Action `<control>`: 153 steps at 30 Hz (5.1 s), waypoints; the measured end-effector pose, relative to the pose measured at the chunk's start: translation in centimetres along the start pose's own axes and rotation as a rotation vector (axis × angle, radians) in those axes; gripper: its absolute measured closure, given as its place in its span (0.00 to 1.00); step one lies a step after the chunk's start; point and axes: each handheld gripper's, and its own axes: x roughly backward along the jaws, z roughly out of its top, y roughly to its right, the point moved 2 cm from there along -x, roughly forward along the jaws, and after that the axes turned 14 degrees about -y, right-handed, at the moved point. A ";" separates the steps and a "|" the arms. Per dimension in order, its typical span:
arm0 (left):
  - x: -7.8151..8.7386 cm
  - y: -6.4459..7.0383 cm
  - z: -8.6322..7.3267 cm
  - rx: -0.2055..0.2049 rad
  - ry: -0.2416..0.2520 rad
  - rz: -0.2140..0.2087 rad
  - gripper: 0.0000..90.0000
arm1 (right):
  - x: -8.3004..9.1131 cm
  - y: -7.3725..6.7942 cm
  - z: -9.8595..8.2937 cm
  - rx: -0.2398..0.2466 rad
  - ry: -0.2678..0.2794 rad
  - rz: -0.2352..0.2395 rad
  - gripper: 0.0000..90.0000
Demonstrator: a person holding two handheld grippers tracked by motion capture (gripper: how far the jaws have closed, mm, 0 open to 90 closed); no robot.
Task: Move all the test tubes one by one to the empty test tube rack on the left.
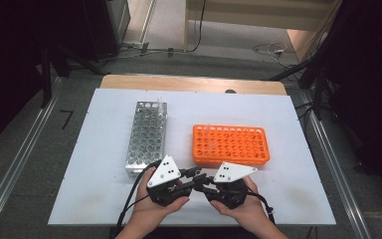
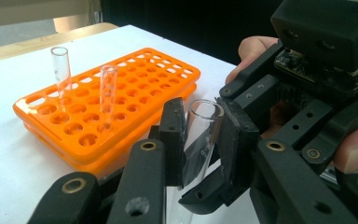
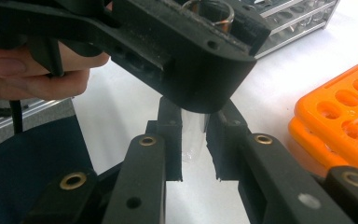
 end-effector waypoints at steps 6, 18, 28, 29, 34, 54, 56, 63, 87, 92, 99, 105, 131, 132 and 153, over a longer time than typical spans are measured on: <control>0.0 0.0 0.0 -0.009 0.001 0.028 0.84 | 0.0 0.1 0.0 -0.005 -0.003 -0.001 0.82; 0.7 -0.7 0.1 0.020 0.026 0.037 0.84 | 1.1 0.9 -0.4 -0.023 0.048 -0.004 0.40; 1.6 -2.4 0.2 0.052 0.041 0.070 0.84 | 3.8 3.3 -1.6 -0.079 0.119 -0.068 0.00; 1.7 -2.5 0.2 0.057 0.045 0.072 0.84 | 4.1 3.6 -1.8 -0.081 0.123 -0.078 0.00; 2.1 -3.5 0.3 0.073 0.057 0.093 0.84 | 5.2 4.7 -3.2 -0.099 0.128 -0.101 0.00; 3.8 -7.6 2.0 0.118 0.097 0.163 0.84 | 7.5 7.0 -8.1 -0.174 0.093 -0.200 0.00; 3.8 -8.0 2.3 0.119 0.101 0.166 0.84 | 7.7 7.2 -8.2 -0.171 0.102 -0.201 0.00; 3.4 -9.7 3.1 0.131 0.100 0.187 0.84 | 8.0 8.1 -8.8 -0.184 0.109 -0.222 0.00; 2.1 -16.2 5.0 0.228 0.153 0.287 0.84 | 8.2 8.8 -9.3 -0.190 0.114 -0.216 0.00; 1.8 -17.3 5.1 0.236 0.166 0.319 0.84 | 8.1 8.8 -9.4 -0.193 0.108 -0.218 0.00; 1.5 -18.4 5.0 0.236 0.179 0.395 0.84 | 8.2 8.9 -9.4 -0.192 0.109 -0.219 0.00; 0.8 -19.1 5.0 0.221 0.164 0.433 0.84 | 8.1 8.9 -9.4 -0.192 0.106 -0.216 0.00; -1.7 -20.0 4.2 0.234 0.012 0.471 0.84 | 8.2 9.0 -9.5 -0.188 0.104 -0.219 0.00; -1.7 -20.0 4.1 0.234 0.004 0.471 0.84 | 8.2 9.0 -9.5 -0.187 0.104 -0.219 0.00; -1.9 -20.3 4.3 0.290 -0.098 0.422 0.72 | 8.0 8.9 -9.5 -0.183 0.099 -0.216 0.00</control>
